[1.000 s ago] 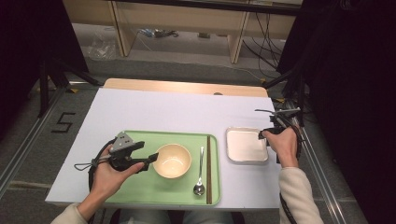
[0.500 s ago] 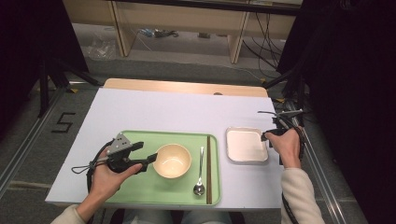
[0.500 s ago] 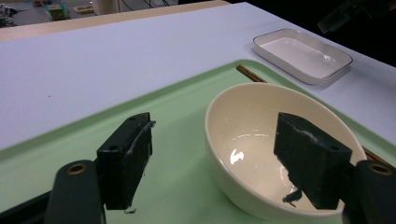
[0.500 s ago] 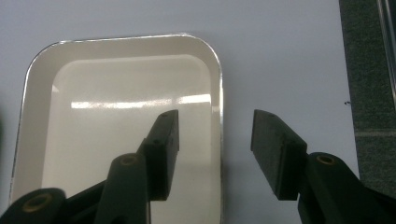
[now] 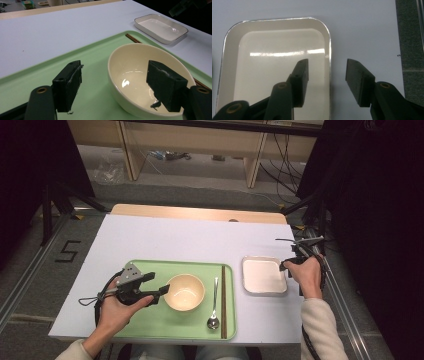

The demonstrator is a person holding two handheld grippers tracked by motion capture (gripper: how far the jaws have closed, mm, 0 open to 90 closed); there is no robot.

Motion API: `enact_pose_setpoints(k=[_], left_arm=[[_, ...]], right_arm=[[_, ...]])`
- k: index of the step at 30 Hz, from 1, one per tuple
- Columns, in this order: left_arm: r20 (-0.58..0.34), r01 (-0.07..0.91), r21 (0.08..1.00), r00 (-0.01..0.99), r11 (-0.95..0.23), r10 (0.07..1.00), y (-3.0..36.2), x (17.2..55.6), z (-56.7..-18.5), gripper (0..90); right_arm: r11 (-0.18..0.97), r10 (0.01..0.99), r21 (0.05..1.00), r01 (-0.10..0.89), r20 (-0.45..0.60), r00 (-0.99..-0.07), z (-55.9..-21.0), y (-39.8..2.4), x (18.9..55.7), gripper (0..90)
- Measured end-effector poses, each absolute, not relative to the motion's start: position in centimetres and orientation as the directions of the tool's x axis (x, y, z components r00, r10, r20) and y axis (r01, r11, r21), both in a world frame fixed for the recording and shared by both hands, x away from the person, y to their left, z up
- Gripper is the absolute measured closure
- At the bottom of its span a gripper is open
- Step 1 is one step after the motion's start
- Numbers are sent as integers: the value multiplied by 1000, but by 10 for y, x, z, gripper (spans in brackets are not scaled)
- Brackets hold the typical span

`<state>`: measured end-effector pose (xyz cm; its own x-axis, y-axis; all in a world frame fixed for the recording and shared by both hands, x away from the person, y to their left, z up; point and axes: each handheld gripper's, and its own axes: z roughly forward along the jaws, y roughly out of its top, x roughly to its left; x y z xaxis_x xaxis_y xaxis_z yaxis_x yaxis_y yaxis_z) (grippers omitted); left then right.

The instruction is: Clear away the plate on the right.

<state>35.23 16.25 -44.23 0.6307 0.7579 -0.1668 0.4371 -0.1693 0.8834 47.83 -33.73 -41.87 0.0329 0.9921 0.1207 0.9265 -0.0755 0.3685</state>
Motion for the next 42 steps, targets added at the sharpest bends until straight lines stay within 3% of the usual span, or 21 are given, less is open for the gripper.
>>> enact_pose_setpoints(k=[8,11,13,17,18,19,23,25,27,34,35,36,37,42], left_arm=[[-177,441,883,633,-163,754,165,351,-443,281],[-169,432,886,639,-169,750,166,351,-442,281],[-175,436,885,636,-164,752,164,350,-442,281],[-172,435,884,640,-169,749,164,351,-442,281],[-173,435,884,639,-168,749,164,351,-442,282],[-174,436,884,637,-165,751,164,351,-442,282],[-164,428,887,643,-174,748,164,351,-442,282],[-171,436,884,639,-170,750,164,351,-442,282],[-169,437,882,643,-176,747,163,351,-443,281],[-176,437,883,643,-169,745,164,352,-443,282],[-174,437,883,643,-172,746,164,351,-443,282],[-168,433,884,646,-177,745,164,351,-442,282],[-162,427,886,651,-182,741,164,351,-442,282],[-160,427,886,650,-183,743,164,351,-442,282]], right_arm=[[-94,991,339,936,124,54,-419,-339,476,598],[-53,995,334,941,100,21,-420,-340,477,623],[-109,989,313,943,125,73,-422,-336,478,635],[-83,992,308,948,119,48,-427,-339,478,646],[-116,988,295,948,136,79,-427,-336,479,648],[-64,993,292,954,117,30,-428,-340,480,649],[-42,994,295,955,110,10,-431,-340,480,654],[-99,989,264,959,134,65,-430,-336,479,654],[-41,993,290,956,118,6,-433,-340,480,655],[-31,993,264,964,116,0,-439,-341,482,671],[-94,989,230,969,135,64,-438,-336,481,678],[-91,989,239,967,132,61,-440,-336,482,689],[-28,993,244,969,120,-2,-442,-340,483,698],[-75,987,204,976,157,43,-444,-334,483,720]])
